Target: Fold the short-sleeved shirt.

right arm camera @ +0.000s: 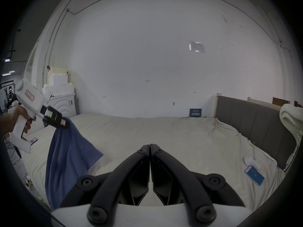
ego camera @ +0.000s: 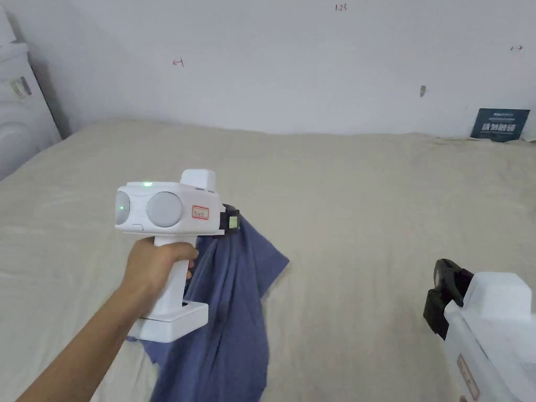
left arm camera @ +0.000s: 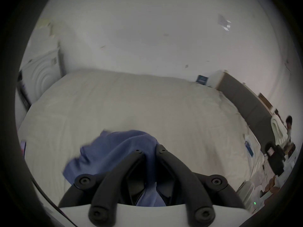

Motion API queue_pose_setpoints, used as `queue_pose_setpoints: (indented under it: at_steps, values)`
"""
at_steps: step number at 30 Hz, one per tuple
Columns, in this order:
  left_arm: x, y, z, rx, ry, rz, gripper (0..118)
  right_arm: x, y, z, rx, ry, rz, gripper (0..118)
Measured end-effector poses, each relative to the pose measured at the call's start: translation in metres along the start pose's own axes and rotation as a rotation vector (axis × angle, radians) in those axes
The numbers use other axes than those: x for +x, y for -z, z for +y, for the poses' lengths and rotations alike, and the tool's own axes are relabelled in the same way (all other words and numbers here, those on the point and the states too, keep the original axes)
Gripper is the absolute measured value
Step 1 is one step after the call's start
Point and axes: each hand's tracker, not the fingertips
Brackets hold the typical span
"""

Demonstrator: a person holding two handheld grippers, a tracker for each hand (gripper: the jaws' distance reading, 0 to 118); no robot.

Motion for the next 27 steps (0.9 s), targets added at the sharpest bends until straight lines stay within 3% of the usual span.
queue_pose_setpoints:
  at_steps: [14,21,27]
  values:
    - [0.167,0.024,0.034,0.047,0.176,-0.336,7,0.068,-0.029,0.004,0.021,0.019,-0.192,0]
    - [0.188,0.078,-0.018,-0.152,0.177,-0.406,7,0.086,-0.032,-0.006,0.001,0.032,-0.243,0]
    - [0.182,0.129,-0.090,-0.343,0.203,-0.315,7,0.089,-0.031,-0.015,-0.022,0.038,-0.247,0]
